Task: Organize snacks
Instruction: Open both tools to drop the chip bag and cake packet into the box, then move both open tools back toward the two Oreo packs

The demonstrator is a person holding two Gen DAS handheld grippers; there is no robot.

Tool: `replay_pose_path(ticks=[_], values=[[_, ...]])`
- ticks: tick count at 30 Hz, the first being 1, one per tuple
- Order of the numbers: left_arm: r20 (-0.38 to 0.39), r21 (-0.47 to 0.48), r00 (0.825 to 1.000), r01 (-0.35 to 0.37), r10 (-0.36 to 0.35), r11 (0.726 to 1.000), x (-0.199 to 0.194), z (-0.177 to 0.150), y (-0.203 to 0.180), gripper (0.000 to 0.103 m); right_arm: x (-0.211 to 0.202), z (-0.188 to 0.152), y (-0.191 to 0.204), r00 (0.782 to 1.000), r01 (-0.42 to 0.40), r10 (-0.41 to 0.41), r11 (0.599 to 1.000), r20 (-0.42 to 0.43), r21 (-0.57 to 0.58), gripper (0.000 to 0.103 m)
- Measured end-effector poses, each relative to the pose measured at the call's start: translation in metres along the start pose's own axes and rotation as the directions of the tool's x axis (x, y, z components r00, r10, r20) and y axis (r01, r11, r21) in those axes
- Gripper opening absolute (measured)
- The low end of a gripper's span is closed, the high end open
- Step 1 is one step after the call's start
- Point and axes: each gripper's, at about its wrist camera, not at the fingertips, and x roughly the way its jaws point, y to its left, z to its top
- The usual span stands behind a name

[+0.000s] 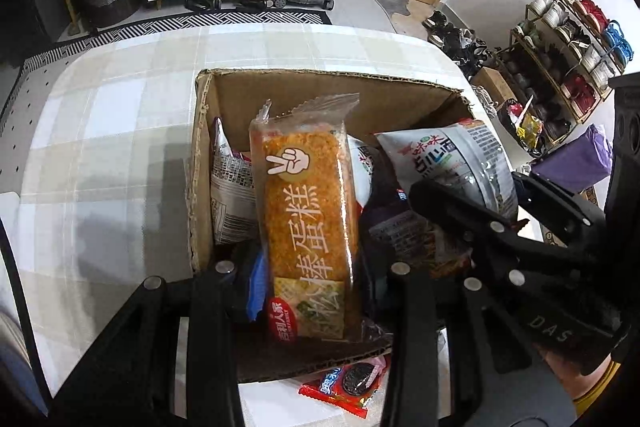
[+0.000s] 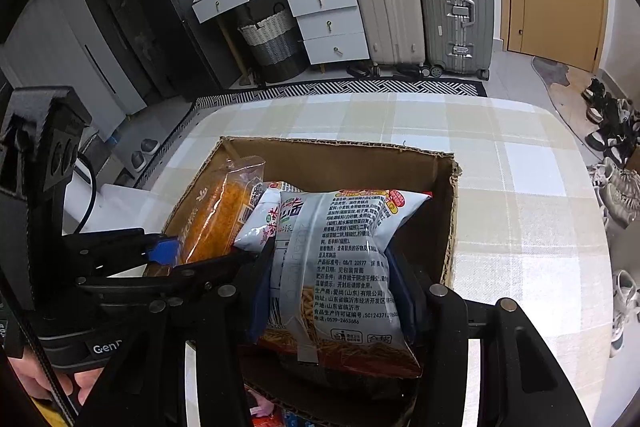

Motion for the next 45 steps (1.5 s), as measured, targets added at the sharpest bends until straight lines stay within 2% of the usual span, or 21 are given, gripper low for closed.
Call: replay_pose_path(ticks=[4, 11, 18, 21, 23, 30, 32, 33, 35, 37, 42, 45], values=[[0.011, -0.002, 1.0, 0.003, -0.003, 1.0, -0.004, -0.003, 0.0, 0.034, 0.0, 0.0, 0.002, 1.0, -0.018, 0.018, 1.0, -0.002, 0.004, 0.051], [0.018, 0.017, 0.999, -0.047, 0.047, 0.999, -0.018, -0.005, 0.0, 0.038, -0.008, -0.002, 0.013, 0.999, 0.026, -0.024, 0.998, 0.042, -0.051, 0.053], [0.073, -0.015, 0.997, -0.029, 0.03, 0.999, -0.045, -0.005, 0.005, 0.04, -0.015, 0.0, 0.017, 0.997, 0.049, -0.046, 0.997, 0.067, -0.057, 0.056], [0.096, -0.015, 0.995, -0.015, 0.017, 1.0, -0.06, -0.006, 0.006, 0.048, -0.023, 0.001, 0.018, 0.993, 0.078, -0.072, 0.995, 0.097, -0.057, 0.062], [0.114, -0.004, 0.993, -0.017, 0.017, 1.0, -0.069, -0.006, 0.003, 0.054, -0.03, 0.001, 0.017, 0.992, 0.067, -0.061, 0.997, 0.114, -0.049, 0.063], [0.154, -0.002, 0.988, -0.032, 0.032, 0.999, -0.096, -0.023, -0.007, 0.062, -0.052, -0.007, 0.021, 0.989, 0.061, -0.055, 0.997, 0.138, -0.041, 0.064], [0.168, -0.011, 0.984, -0.056, 0.057, 0.998, -0.104, -0.03, -0.009, 0.072, -0.058, -0.011, 0.023, 0.988, 0.063, -0.056, 0.997, 0.144, -0.045, 0.065], [0.191, -0.018, 0.977, -0.087, 0.089, 0.996, -0.111, -0.036, -0.012, 0.073, -0.063, -0.014, 0.024, 0.987, 0.064, -0.057, 0.997, 0.149, -0.046, 0.066], [0.231, -0.003, 0.967, -0.111, 0.108, 0.994, -0.123, -0.046, -0.018, 0.075, -0.072, -0.019, 0.027, 0.985, 0.073, -0.065, 0.996, 0.161, -0.045, 0.069], [0.279, 0.019, 0.949, -0.162, 0.15, 0.987, -0.139, -0.058, -0.028, 0.077, -0.085, -0.027, 0.031, 0.981, 0.072, -0.061, 0.996, 0.182, -0.054, 0.069], [0.378, 0.042, 0.91, -0.199, 0.169, 0.979, -0.184, -0.091, -0.052, 0.081, -0.12, -0.046, 0.039, 0.97, 0.08, -0.064, 0.995, 0.236, -0.062, 0.074], [0.416, 0.049, 0.895, -0.196, 0.159, 0.979, -0.211, -0.11, -0.062, 0.084, -0.145, -0.059, 0.043, 0.96, 0.076, -0.059, 0.996, 0.272, -0.052, 0.081]])
